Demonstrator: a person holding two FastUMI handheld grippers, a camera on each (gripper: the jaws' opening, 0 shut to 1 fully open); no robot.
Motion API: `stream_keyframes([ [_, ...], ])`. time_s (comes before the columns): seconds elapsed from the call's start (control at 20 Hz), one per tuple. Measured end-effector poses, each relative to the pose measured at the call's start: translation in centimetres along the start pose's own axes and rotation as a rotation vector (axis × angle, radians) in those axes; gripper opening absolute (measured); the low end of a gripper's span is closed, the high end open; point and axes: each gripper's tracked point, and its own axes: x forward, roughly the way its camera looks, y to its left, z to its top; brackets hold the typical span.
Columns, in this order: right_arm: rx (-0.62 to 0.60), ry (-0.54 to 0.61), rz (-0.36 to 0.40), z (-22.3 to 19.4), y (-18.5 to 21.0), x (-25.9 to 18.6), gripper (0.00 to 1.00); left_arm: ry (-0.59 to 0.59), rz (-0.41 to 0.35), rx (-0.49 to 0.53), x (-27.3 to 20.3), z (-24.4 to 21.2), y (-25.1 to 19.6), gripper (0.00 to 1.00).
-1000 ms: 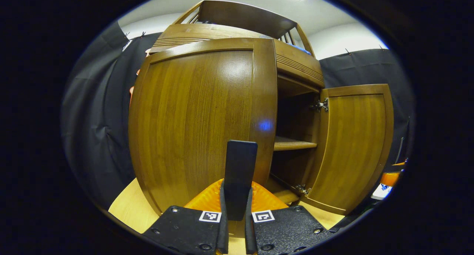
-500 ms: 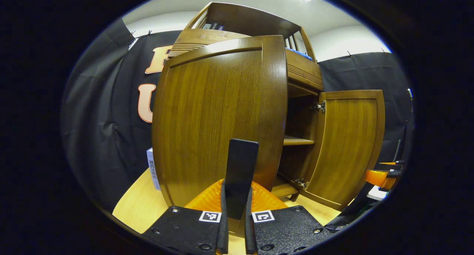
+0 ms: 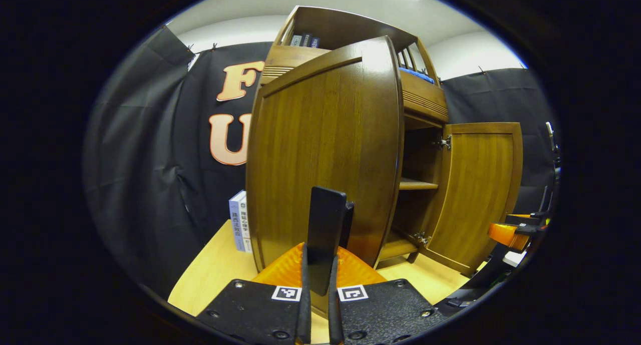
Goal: Open the right door of the double-door shoe cabinet with the right hand, and open the left door with the left hand.
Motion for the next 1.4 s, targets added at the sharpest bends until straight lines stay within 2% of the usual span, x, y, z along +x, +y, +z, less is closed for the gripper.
stream_keyframes([
  [0.05,-0.002,-0.001,0.011,0.0,0.3,-0.1,1.0,-0.003,0.017,0.007,-0.5,0.0,0.6,0.1],
  [0.1,-0.004,-0.002,0.019,0.0,0.5,-0.1,0.98,-0.002,0.036,0.012,-0.8,0.0,1.4,0.12],
  [0.25,-0.01,-0.004,0.042,0.1,1.1,-0.4,0.92,0.003,0.081,0.012,-1.8,0.1,3.3,0.07],
  [0.3,-0.012,-0.002,0.049,0.1,1.4,-0.4,0.99,0.007,0.097,0.02,-2.2,0.2,4.2,0.05],
  [0.35,-0.013,-0.001,0.056,0.1,1.6,-0.4,0.99,0.01,0.113,0.028,-2.6,0.3,5.0,0.08],
  [0.45,-0.012,0.0,0.076,0.1,2.4,-0.4,1.0,0.017,0.144,0.023,-3.0,0.4,6.6,0.01],
  [0.55,-0.016,0.002,0.095,0.1,3.2,-0.2,0.99,0.023,0.164,0.001,-3.4,0.5,7.8,0.04],
  [0.6,-0.02,0.003,0.105,0.0,3.7,-0.2,0.99,0.024,0.174,0.004,-3.6,0.5,8.3,0.01],
  [0.7,-0.03,0.007,0.123,0.0,4.5,-0.1,0.99,0.021,0.193,0.027,-4.3,0.4,9.4,0.03],
  [0.85,-0.033,0.002,0.139,0.4,5.5,0.1,0.99,0.011,0.188,0.008,-5.1,0.8,10.7,0.01],
  [0.9,-0.034,0.0,0.143,0.4,5.6,0.1,0.99,0.012,0.19,0.003,-5.4,0.9,11.0,0.0],
  [1.0,-0.037,-0.007,0.145,0.7,5.7,0.2,0.92,0.021,0.199,0.008,-5.8,1.0,11.4,0.0],
  [1.25,-0.027,-0.006,0.141,0.7,5.2,0.1,0.92,0.034,0.21,0.048,-6.9,1.0,11.9,0.0],
  [1.4,-0.018,-0.006,0.132,0.7,4.5,0.2,0.92,0.047,0.277,0.057,-7.8,1.0,13.8,0.02],
])
